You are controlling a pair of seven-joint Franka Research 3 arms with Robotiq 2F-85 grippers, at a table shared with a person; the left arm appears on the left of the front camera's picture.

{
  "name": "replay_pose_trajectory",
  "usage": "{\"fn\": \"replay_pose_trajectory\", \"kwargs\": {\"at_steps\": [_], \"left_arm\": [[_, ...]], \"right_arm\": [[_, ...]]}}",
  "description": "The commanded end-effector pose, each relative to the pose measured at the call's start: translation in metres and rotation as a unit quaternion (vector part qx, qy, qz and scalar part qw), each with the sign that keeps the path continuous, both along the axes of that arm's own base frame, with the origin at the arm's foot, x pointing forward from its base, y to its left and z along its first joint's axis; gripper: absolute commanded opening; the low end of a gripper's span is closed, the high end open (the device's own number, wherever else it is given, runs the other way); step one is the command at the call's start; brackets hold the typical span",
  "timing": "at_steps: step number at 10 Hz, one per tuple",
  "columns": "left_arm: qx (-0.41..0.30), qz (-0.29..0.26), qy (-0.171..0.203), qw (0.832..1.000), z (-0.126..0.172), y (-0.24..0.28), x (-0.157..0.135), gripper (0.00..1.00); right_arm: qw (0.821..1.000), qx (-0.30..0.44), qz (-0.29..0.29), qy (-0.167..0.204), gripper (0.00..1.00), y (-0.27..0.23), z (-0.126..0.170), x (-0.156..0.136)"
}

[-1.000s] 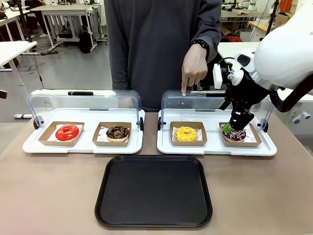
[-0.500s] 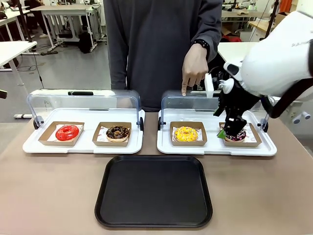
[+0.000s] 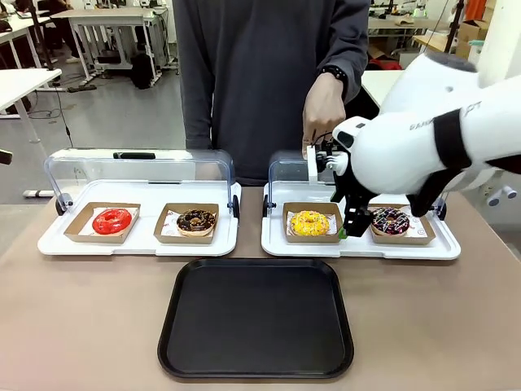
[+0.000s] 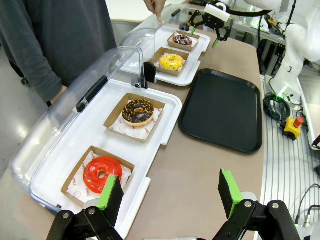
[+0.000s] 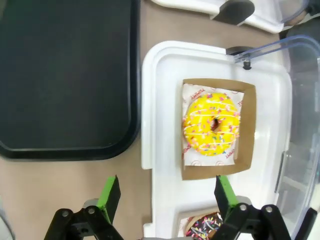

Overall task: Move the third donut from the left to the tray.
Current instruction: Pick up the Paper togo box containing the Donut indicated by the person and place it on the Handle tray.

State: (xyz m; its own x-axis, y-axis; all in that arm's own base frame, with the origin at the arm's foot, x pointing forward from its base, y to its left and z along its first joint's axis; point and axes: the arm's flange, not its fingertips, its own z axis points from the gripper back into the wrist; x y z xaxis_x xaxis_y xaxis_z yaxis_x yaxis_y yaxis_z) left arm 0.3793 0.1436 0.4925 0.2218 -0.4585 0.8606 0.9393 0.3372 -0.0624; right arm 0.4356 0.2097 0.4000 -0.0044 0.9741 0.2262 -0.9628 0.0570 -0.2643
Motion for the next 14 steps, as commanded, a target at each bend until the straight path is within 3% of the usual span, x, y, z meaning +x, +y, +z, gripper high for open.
{"fn": "replay_pose_trajectory", "kwargs": {"at_steps": [1,4,14], "left_arm": [[-0.003,-0.003,-0.004,1.0,0.002,0.0,-0.001,1.0],[-0.003,-0.003,-0.004,1.0,0.002,0.0,-0.001,1.0],[-0.003,-0.003,-0.004,1.0,0.002,0.0,-0.001,1.0]], "right_arm": [[0.999,-0.023,-0.026,-0.022,1.0,0.018,-0.014,0.017],[0.998,-0.046,-0.039,-0.028,1.0,0.023,-0.03,0.035],[0.996,-0.081,-0.037,0.008,1.0,0.009,-0.084,0.076]]}}
